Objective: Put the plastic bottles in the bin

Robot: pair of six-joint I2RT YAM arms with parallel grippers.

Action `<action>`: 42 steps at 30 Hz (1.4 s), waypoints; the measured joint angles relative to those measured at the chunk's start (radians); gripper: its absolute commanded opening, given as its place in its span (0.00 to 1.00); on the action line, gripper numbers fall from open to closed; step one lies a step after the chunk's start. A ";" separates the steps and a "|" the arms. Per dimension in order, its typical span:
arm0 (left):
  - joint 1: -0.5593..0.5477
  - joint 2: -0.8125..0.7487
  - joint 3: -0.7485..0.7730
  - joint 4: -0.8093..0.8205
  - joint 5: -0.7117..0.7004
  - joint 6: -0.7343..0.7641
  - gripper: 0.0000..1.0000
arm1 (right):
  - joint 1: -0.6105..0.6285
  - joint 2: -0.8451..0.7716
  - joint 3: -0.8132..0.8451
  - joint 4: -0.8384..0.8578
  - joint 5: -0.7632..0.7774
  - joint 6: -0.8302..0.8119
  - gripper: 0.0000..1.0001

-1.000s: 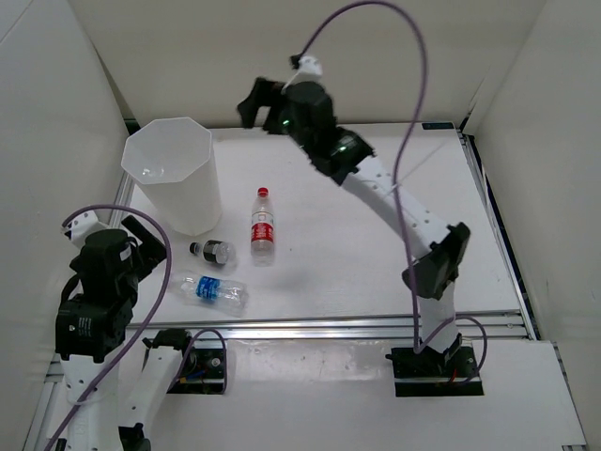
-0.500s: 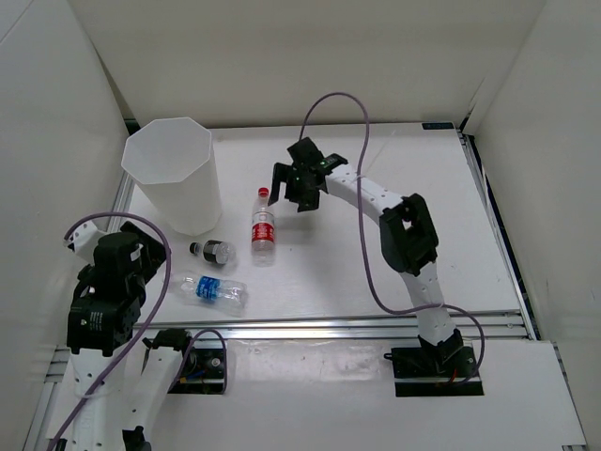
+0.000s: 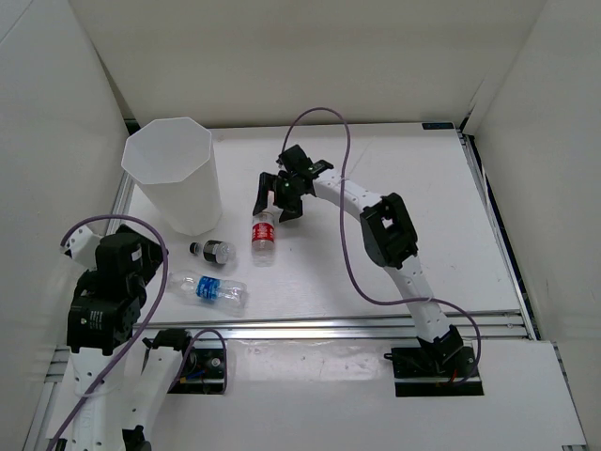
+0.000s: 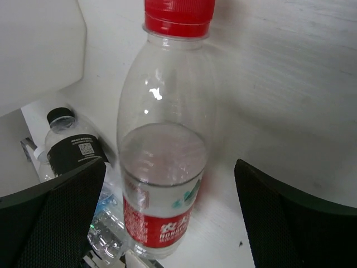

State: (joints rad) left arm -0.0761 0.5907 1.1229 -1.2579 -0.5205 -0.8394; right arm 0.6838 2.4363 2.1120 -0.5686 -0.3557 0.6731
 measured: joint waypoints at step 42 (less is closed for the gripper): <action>0.000 0.119 0.060 -0.076 0.262 0.214 1.00 | 0.139 -0.038 0.460 0.863 0.225 -0.003 0.52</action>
State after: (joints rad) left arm -0.0761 0.7094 1.1828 -1.3338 -0.2584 -0.6258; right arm 0.8227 2.3985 2.5721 0.2947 -0.1310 0.6701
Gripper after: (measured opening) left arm 1.000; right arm 0.549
